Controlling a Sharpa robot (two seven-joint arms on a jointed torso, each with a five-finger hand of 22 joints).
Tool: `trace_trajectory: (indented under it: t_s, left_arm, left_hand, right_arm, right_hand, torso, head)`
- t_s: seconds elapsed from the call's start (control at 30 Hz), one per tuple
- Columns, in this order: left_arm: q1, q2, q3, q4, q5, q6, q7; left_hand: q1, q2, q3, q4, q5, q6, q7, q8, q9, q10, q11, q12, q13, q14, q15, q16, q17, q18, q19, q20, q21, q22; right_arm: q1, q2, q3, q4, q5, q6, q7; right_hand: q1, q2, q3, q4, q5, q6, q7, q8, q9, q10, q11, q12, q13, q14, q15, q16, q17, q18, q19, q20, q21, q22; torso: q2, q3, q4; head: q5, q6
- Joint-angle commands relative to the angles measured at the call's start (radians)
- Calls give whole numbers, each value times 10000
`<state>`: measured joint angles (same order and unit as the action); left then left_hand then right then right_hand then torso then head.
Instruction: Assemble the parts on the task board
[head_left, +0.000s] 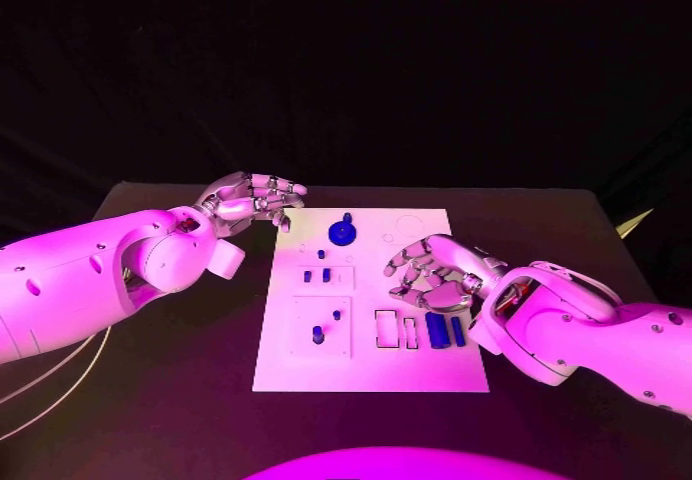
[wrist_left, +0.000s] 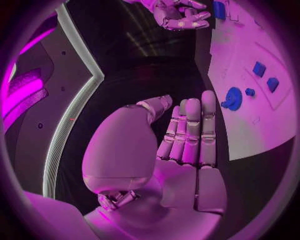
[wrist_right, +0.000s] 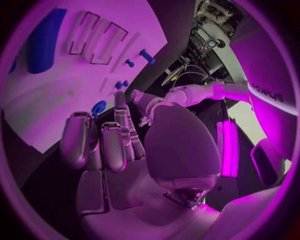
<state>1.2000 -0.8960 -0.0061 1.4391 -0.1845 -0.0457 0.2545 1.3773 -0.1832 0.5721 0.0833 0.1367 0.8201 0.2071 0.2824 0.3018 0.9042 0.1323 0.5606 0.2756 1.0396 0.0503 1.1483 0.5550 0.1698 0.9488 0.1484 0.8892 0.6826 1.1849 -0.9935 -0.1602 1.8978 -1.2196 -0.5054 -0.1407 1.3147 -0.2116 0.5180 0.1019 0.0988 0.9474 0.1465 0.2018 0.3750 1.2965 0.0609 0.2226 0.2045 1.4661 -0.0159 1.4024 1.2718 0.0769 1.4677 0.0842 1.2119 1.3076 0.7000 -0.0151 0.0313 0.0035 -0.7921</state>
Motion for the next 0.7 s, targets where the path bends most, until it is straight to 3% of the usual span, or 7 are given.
trace_trajectory:
  t_s: [0.03,0.07,0.1,0.2,0.27,0.47,0.7]
  left_arm:
    - [3,45,7,-4,37,307,78]
    - [3,55,6,-12,37,318,78]
    - [2,62,5,-17,37,324,78]
    - [-1,85,2,-40,37,378,93]
    - [-5,95,1,-44,37,437,104]
    - [-15,105,-4,-48,37,535,112]
    - [-24,86,-7,-37,37,578,116]
  left_hand:
    - [-47,19,-29,21,13,-87,0,57,-12,-63,3,41,-13,-13,87,41,12,147,46,48,-53,-17]
    - [-47,19,-29,21,13,-87,0,57,-12,-63,3,41,-13,-13,87,41,12,147,46,48,-53,-17]
    - [-47,19,-29,21,13,-87,0,57,-12,-63,3,41,-13,-13,87,41,12,147,46,48,-53,-17]
    - [-47,19,-29,21,13,-87,0,57,-12,-63,3,41,-13,-13,87,41,12,147,46,48,-53,-17]
    - [-46,9,-35,18,13,-91,-2,58,-12,-67,2,42,-13,-16,87,40,12,147,46,49,-57,-20]
    - [-46,9,-35,18,13,-91,-2,58,-12,-67,2,42,-13,-16,87,40,12,147,46,49,-57,-20]
    - [-44,4,-37,16,15,-93,-5,59,-13,-69,1,43,-14,-18,87,40,12,147,45,49,-60,-22]
  right_arm:
    - [78,-498,-8,192,1855,379,515]
    - [99,-697,-12,236,1912,536,380]
    - [112,-842,-16,262,1922,674,249]
    - [143,-1290,-45,310,1701,1108,-347]
    - [149,-1499,-63,324,1372,1328,-813]
    - [111,-1865,-149,339,462,1609,-1936]
    - [-101,-1846,-207,310,-123,1604,-2489]
  right_hand:
    - [-124,90,-309,6,26,314,-192,290,168,117,-219,1076,1004,508,-205,116,142,-114,340,-169,157,935]
    - [-139,86,-441,-13,47,429,-394,471,373,-104,-313,1883,1898,505,-331,95,75,-146,386,-252,307,1028]
    - [-270,167,-466,107,31,395,-314,514,483,-330,-291,2174,2296,552,-279,217,272,-189,436,-280,539,1153]
    - [-521,109,-674,330,44,300,-373,668,862,-663,-326,2906,3250,673,-306,590,862,-281,542,-279,1029,1423]
    - [-673,107,-905,494,30,255,-390,772,1135,-471,-366,4323,4761,561,-348,312,323,-258,517,-324,928,1398]
    - [-1006,-83,-1339,856,31,55,-353,639,1334,-14,-344,6888,7552,613,-327,430,449,-318,586,-305,1245,1580]
    - [-1231,-35,-1799,1253,42,190,-430,688,1541,732,-397,9162,9848,683,-362,680,828,-394,672,-345,1668,1803]
  torso:
    - [-52,-12,-32]
    - [-57,-16,-27]
    - [-59,-16,-25]
    - [-88,-10,-50]
    - [-95,-10,-62]
    - [-95,-11,-45]
    - [-76,-21,-35]
  head:
    - [-312,55]
    - [-362,62]
    - [-436,86]
    - [-524,76]
    - [-591,44]
    - [-709,17]
    - [-776,109]
